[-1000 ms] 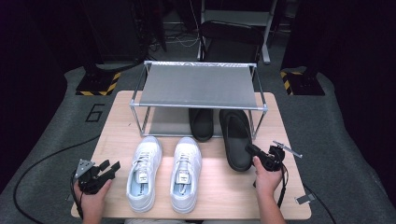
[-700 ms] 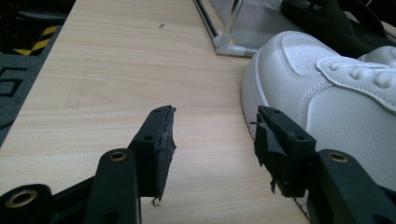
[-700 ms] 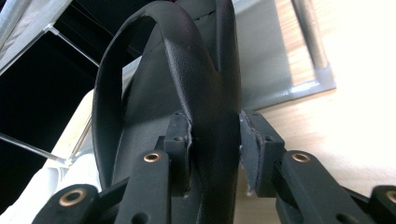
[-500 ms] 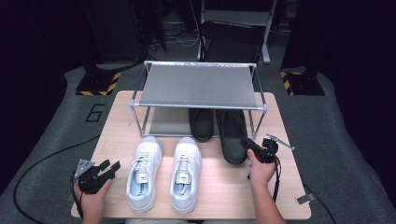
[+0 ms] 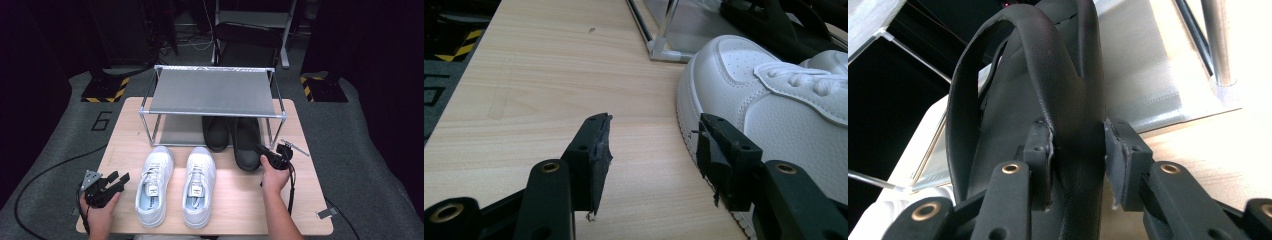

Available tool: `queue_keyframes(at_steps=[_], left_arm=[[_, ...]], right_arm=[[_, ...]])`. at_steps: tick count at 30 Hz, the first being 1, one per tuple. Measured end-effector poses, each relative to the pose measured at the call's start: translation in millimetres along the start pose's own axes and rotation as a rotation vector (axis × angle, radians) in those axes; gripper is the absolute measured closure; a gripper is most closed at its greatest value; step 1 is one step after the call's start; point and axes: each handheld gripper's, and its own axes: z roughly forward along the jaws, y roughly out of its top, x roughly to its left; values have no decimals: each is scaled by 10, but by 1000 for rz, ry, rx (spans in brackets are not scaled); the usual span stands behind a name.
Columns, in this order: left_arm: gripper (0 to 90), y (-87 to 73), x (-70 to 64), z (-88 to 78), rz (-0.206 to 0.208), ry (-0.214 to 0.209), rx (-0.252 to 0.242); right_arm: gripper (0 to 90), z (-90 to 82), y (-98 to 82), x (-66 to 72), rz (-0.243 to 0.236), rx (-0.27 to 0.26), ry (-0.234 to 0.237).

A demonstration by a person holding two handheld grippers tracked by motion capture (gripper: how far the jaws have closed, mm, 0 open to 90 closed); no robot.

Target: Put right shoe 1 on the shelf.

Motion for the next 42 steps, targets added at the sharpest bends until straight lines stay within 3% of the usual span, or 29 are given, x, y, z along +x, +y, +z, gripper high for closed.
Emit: queue_keyframes(at_steps=[1,26,37,41,42], left_arm=[[471,4,3,-9,0,-3,11],[472,1,8,-13,5,-4,18],[472,-6,7,-10,6,-4,14],[472,-12,10,-16,-2,-4,17],[472,-17,11,-17,-7,-2,13]], right_arm=[[657,17,6,1,18,-7,-2],[657,180,36,-52,53,-33,-33],[656,349,106,-6,22,-38,-57],[655,450,160,-1,-20,-40,-73],[655,464,169,6,-4,-39,-77]])
